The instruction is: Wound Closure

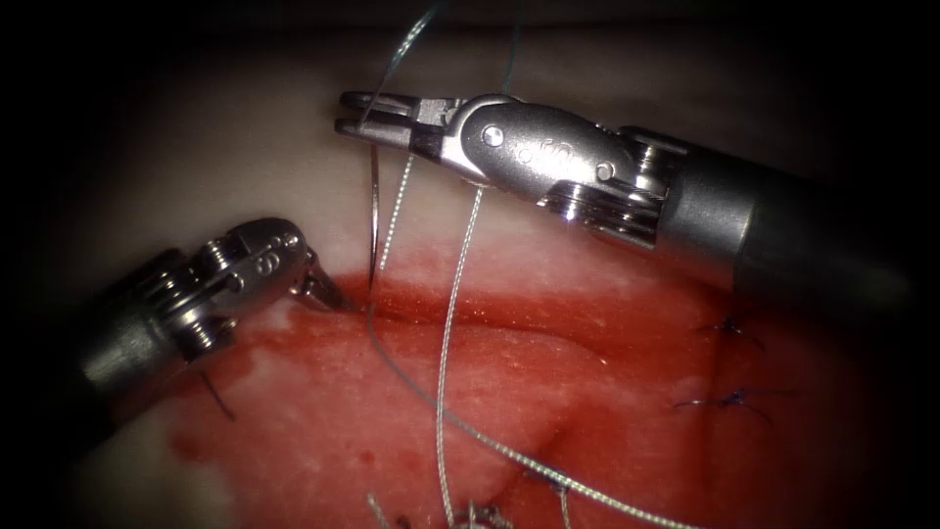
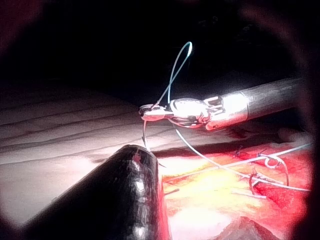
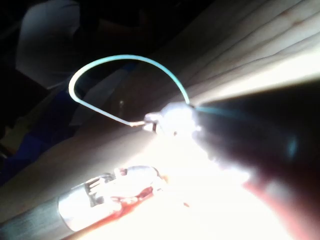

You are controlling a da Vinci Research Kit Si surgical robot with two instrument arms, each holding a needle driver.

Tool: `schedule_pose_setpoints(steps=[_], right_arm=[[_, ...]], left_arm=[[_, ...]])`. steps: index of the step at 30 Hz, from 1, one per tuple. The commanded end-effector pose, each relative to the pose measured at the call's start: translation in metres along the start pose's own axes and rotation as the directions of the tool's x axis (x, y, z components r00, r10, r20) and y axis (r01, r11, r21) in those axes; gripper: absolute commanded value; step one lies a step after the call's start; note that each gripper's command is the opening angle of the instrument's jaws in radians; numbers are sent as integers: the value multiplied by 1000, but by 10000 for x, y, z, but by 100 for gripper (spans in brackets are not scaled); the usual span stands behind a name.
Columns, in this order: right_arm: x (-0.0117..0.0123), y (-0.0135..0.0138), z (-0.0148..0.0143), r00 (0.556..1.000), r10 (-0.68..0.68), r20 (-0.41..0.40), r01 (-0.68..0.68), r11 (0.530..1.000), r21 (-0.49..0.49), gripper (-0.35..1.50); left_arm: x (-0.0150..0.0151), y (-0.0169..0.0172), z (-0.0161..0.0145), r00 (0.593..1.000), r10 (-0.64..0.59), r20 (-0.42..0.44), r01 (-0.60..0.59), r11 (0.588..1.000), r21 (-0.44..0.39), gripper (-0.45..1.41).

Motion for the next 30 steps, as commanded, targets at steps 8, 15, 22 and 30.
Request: schedule_pose_setpoints(steps=[8,15,22,30], right_arm=[[-7,-11,16,999,-40,17,41,999,-7,-35],[-2,-4,21,998,-55,38,58,994,-90,-35],[0,-2,23,997,-64,42,69,988,-137,-35],[5,4,22,998,-55,37,61,976,-209,-35]], left_arm=[[13,2,-10,1000,-19,-20,18,999,-42,-45],[13,8,-9,999,-30,-16,29,997,-69,-45],[11,9,-11,999,-38,-8,37,996,-81,-45],[9,8,-12,999,-37,-3,37,996,-76,-45]])
